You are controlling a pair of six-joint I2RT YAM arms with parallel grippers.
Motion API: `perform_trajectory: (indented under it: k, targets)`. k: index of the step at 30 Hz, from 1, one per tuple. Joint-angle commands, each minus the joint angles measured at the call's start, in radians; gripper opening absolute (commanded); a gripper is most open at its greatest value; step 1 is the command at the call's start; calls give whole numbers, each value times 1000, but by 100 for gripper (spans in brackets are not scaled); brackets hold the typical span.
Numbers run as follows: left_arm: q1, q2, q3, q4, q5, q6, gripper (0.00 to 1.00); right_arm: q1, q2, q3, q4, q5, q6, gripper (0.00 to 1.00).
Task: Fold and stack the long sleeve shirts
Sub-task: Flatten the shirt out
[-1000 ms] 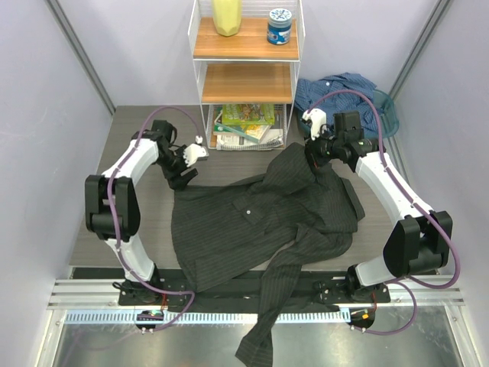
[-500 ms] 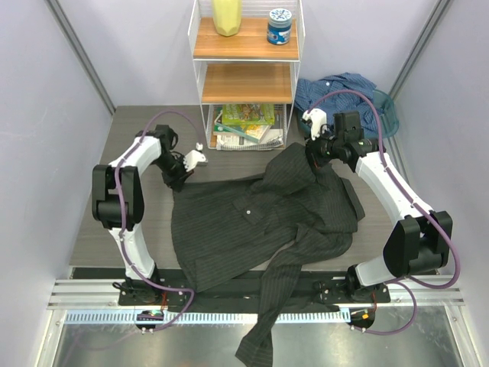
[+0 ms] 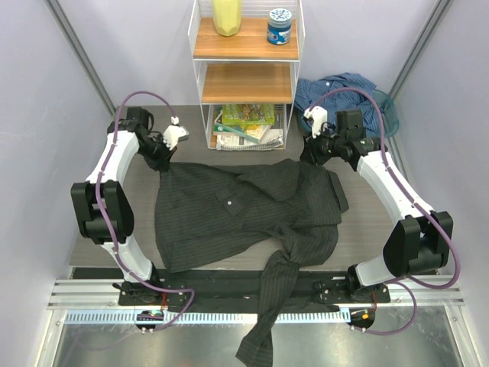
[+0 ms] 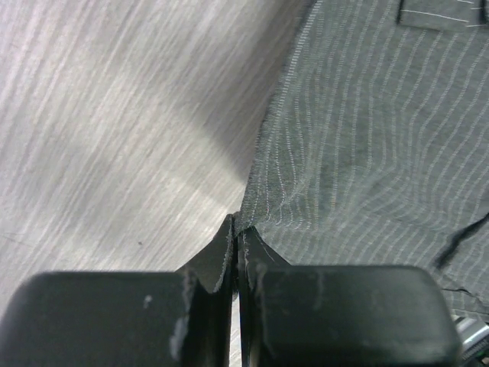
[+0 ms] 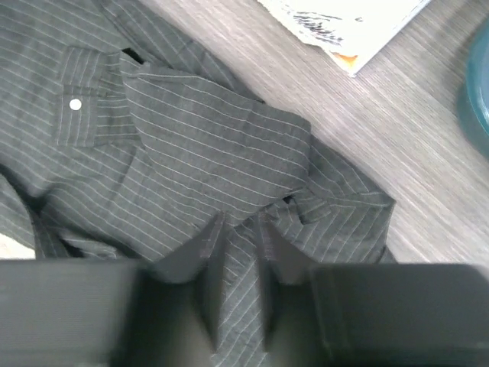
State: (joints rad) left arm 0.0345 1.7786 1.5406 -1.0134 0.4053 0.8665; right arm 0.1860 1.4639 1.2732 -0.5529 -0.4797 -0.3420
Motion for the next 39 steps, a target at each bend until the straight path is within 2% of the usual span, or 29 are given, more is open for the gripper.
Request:
perform_trajectory:
  k: [1, 2, 5, 7, 11, 12, 14, 18, 22, 24, 26, 27, 28, 30, 34, 39]
  targets:
    - [-1, -44, -27, 22, 27, -30, 0, 3, -7, -24, 13, -42, -34, 38]
    - [-1, -41, -27, 19, 26, -29, 0, 3, 6, -35, 2, -21, -57, 48]
    - [-2, -25, -23, 10, 24, -24, 0, 1, 79, -35, -33, 33, -115, 60]
    - [-1, -22, -25, 9, 23, -18, 0, -3, 150, -23, -30, 56, -88, 62]
    - [-2, -18, -39, 21, 10, -14, 0, -46, 252, 32, 11, -3, 23, 67]
    - [-2, -18, -39, 16, 7, -12, 0, -52, 265, 37, 43, -11, 46, 78]
    - [-2, -16, -46, 16, 4, -9, 0, -71, 300, 55, 67, -26, 101, 87]
    - [-2, -16, -51, 27, 0, -9, 0, -74, 358, 74, 100, -85, 156, 90]
    - [-2, -10, -43, 30, 0, -30, 0, -74, 397, 75, 134, -241, 233, 85]
    - [-2, -11, -43, 32, -3, -35, 0, -76, 395, 65, 184, -264, 291, 83]
    - [-2, -13, -42, 38, -10, -41, 0, -74, 415, 75, 194, -269, 314, 72]
    - [-2, -13, -40, 38, -10, -44, 0, -74, 423, 83, 177, -267, 316, 64]
    - [-2, -15, -39, 38, -14, -47, 0, -77, 427, 103, 165, -273, 310, 33]
    - [2, -22, -27, 35, -17, -61, 0, -89, 406, 126, 113, -272, 285, 2]
    - [15, -74, 36, 13, 4, -107, 0, -166, 241, 161, 67, -270, 293, 1]
    - [15, -201, 171, 27, 89, -291, 0, -223, -53, 276, 16, -159, 253, 1]
